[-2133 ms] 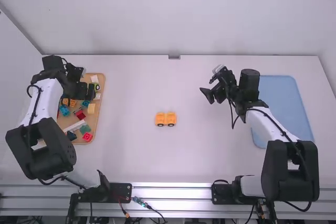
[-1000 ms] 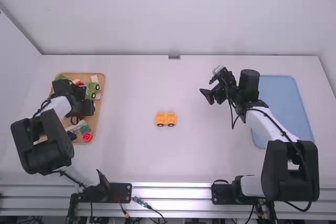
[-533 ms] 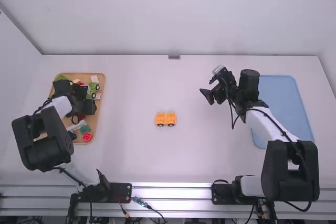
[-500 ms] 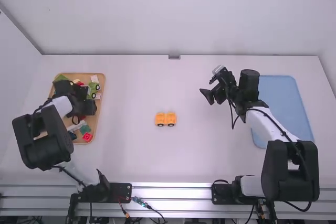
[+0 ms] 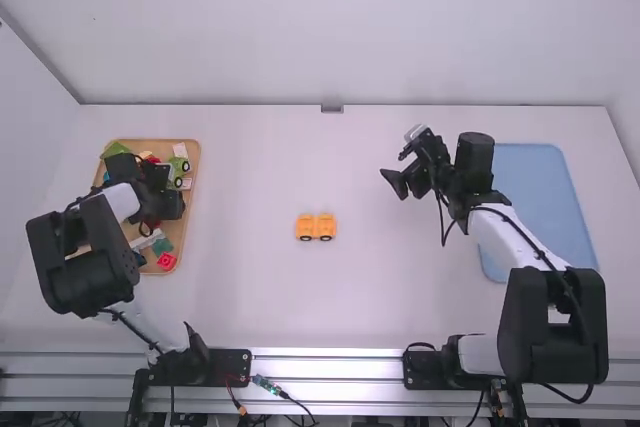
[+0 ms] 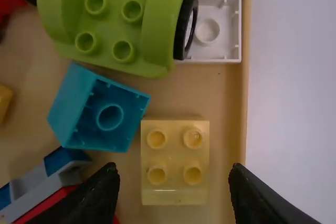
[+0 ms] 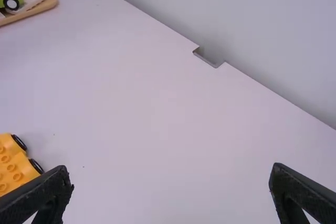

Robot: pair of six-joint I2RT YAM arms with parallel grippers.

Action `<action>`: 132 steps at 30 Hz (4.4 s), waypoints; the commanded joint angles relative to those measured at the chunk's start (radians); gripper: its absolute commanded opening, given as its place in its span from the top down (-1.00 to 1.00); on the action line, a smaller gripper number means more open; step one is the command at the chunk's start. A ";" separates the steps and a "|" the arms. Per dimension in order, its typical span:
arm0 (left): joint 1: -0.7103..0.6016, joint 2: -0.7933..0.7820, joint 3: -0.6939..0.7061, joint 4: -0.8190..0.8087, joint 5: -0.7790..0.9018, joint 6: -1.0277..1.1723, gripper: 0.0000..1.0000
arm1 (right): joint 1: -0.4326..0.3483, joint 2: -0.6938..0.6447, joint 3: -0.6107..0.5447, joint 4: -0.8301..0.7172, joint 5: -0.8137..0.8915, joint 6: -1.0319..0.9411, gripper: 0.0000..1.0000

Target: Assemble lego blocks to make yellow taxi

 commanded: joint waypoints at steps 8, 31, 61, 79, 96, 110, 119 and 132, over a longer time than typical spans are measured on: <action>-0.005 0.008 -0.096 0.101 0.043 0.034 -0.08 | -0.002 -0.017 -0.005 -0.015 -0.007 -0.003 -0.98; -0.003 0.008 -0.212 0.291 0.042 0.026 -0.06 | -0.002 -0.017 -0.005 -0.019 -0.010 -0.003 -0.98; -0.005 0.008 -0.161 0.233 0.060 0.032 0.29 | -0.002 -0.017 -0.005 -0.023 -0.007 -0.006 -0.98; -0.018 -0.156 -0.029 0.049 0.063 0.040 0.65 | -0.002 0.030 -0.092 0.092 -0.052 -0.083 -0.98; -0.483 -0.426 -0.034 -0.220 0.194 0.437 0.70 | 0.091 0.377 -0.100 0.277 -0.307 -0.344 -0.98; -0.648 -0.280 -0.033 -0.186 0.306 0.629 0.97 | 0.245 0.570 -0.073 0.454 -0.348 -0.309 -0.98; -0.653 -0.205 -0.024 -0.192 0.357 0.729 0.97 | 0.293 0.572 -0.074 0.452 -0.316 -0.324 -0.98; -0.688 -0.173 -0.024 -0.177 0.379 0.774 0.97 | 0.298 0.625 -0.153 0.683 -0.326 -0.269 -0.99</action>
